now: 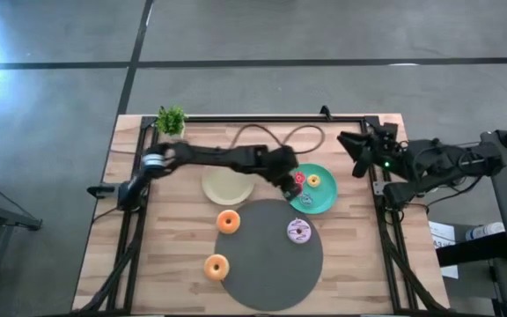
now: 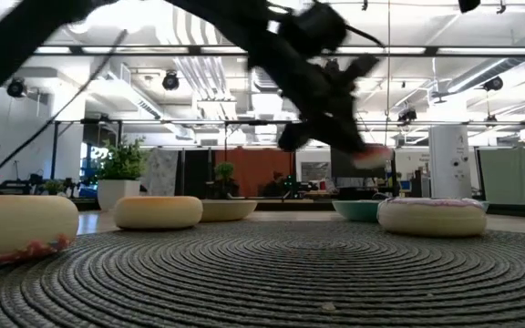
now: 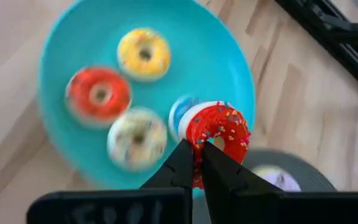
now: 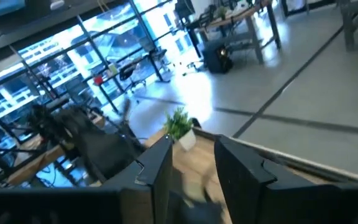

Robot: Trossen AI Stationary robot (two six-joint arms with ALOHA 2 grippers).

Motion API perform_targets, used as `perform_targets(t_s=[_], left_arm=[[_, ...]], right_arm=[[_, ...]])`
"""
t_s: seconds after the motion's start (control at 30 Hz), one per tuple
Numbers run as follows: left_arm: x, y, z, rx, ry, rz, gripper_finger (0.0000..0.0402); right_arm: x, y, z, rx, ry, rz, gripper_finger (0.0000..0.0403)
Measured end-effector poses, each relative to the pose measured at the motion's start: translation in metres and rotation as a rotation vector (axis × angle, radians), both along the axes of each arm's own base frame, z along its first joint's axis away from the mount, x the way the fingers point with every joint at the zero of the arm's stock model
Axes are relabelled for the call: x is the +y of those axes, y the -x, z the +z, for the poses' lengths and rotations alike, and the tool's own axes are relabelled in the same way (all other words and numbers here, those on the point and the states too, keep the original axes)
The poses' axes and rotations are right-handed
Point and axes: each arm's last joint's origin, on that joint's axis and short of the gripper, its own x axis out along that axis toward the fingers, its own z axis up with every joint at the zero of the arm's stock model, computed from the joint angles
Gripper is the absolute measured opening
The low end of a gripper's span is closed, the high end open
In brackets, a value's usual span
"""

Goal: Pick & Place donuts
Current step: Put the small red donut on the green plate

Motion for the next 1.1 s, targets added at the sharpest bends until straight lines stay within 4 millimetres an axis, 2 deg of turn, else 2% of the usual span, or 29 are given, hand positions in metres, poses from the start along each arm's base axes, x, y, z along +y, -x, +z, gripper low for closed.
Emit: perform_targets(t_s=[0.13,0.27,0.33,0.37,0.53,0.63,0.8,1.1], left_arm=[[0.004,-0.034,-0.003,0.001,-0.037,-0.038,0.0000],[0.010,-0.059,0.000,-0.029,-0.084,-0.073,0.0000],[0.013,-0.067,-0.011,-0.062,-0.096,-0.074,0.0000],[0.015,-0.067,-0.014,-0.094,-0.088,-0.063,0.0000],[0.023,-0.058,-0.043,-0.008,-0.026,0.003,0.0000],[0.024,-0.058,-0.049,-0.018,-0.028,-0.023,0.0000],[0.014,-0.066,-0.040,-0.140,-0.011,-0.075,0.0000],[0.009,-0.066,-0.043,-0.130,-0.049,-0.104,0.0000]], right_arm=[[-0.001,0.004,0.008,-0.003,0.013,-0.011,0.0111],[-0.002,0.007,0.007,0.020,-0.012,-0.017,0.0112],[-0.002,0.006,0.005,0.020,-0.027,-0.018,0.0111],[-0.002,0.006,0.002,0.025,-0.035,-0.021,0.0111],[-0.001,0.003,-0.006,0.037,-0.053,-0.024,0.0109],[-0.001,0.004,-0.007,0.031,-0.066,-0.026,0.0109],[-0.001,0.004,-0.007,0.028,-0.071,-0.028,0.0107],[-0.001,0.004,-0.010,0.040,-0.084,-0.031,0.0109]])
